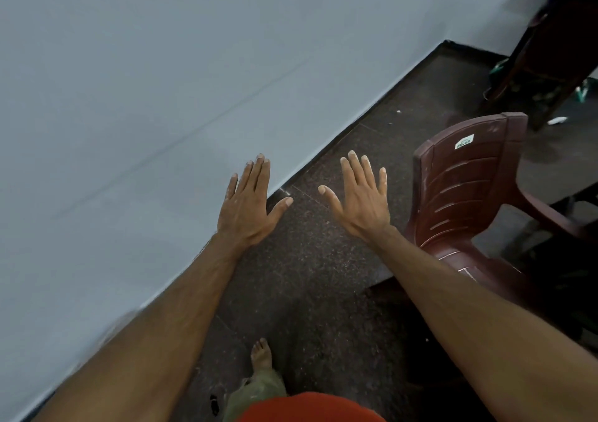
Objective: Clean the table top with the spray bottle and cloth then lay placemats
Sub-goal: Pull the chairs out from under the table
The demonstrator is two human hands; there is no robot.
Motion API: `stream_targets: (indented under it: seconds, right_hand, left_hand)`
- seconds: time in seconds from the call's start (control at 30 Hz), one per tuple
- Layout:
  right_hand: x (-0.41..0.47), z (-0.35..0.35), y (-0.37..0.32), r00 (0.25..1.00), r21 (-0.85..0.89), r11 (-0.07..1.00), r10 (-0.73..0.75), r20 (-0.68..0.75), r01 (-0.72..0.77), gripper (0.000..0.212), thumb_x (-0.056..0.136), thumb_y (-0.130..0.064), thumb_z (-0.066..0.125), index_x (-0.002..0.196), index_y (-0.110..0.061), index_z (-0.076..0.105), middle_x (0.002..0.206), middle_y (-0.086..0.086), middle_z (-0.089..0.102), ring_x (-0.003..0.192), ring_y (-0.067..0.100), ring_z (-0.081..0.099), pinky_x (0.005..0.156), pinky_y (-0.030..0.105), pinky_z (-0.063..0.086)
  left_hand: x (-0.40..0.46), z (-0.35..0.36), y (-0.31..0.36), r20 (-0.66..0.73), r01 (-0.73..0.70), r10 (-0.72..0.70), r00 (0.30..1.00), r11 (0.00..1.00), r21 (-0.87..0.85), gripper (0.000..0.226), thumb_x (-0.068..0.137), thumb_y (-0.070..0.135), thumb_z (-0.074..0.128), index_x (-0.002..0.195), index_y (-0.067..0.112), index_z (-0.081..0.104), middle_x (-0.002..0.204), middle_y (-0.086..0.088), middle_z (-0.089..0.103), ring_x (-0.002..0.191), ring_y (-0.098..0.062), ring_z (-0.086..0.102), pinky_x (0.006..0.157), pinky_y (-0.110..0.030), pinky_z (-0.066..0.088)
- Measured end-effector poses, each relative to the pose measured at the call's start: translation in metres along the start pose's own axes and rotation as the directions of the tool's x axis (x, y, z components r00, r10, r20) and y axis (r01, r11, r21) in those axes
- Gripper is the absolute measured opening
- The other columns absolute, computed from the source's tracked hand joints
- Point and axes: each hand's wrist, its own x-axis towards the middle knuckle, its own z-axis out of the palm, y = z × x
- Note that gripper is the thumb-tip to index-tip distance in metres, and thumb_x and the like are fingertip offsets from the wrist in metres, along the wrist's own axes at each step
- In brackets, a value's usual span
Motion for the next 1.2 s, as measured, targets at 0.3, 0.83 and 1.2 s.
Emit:
stream_targets:
  seconds: [0.3,0.83,1.2]
  right_hand:
    - [0.076,0.015,0.022,0.975,-0.086,0.972,0.214,-0.059,-0.218,0.083,0.096,-0.069,0.018,0.158,-0.014,0.014,0.167,0.003,0.004,0.153,0.021,-0.005,0.121,0.05,-0.01]
    - [0.17,0.015,0.067,0.818,-0.087,0.823,0.535,-0.211,-0.561,0.083,0.096,-0.07,0.021,0.158,-0.015,0.014,0.167,0.002,0.003,0.154,0.02,-0.004,0.122,0.051,-0.005]
    - [0.242,0.015,0.146,0.708,-0.014,0.729,0.659,-0.256,-0.684,0.082,0.096,-0.069,0.025,0.157,-0.016,0.017,0.167,0.0,0.006,0.154,0.019,-0.002,0.121,0.05,-0.005]
  left_hand:
    - [0.142,0.022,-0.027,0.086,-0.231,0.232,0.969,0.973,-0.03,0.093,0.089,0.075,0.015,0.159,0.016,-0.001,0.167,-0.001,-0.003,0.154,-0.018,-0.003,0.124,-0.042,0.002]
    - [0.331,0.054,0.003,0.104,-0.585,0.596,0.796,0.802,-0.12,0.088,0.093,0.072,0.019,0.159,0.018,0.0,0.167,0.0,-0.004,0.154,-0.017,-0.004,0.119,-0.034,-0.007]
    - [0.433,0.102,0.058,0.17,-0.643,0.664,0.728,0.747,-0.168,0.09,0.09,0.074,0.015,0.159,0.018,0.0,0.167,0.002,-0.005,0.154,-0.016,-0.004,0.122,-0.038,-0.003]
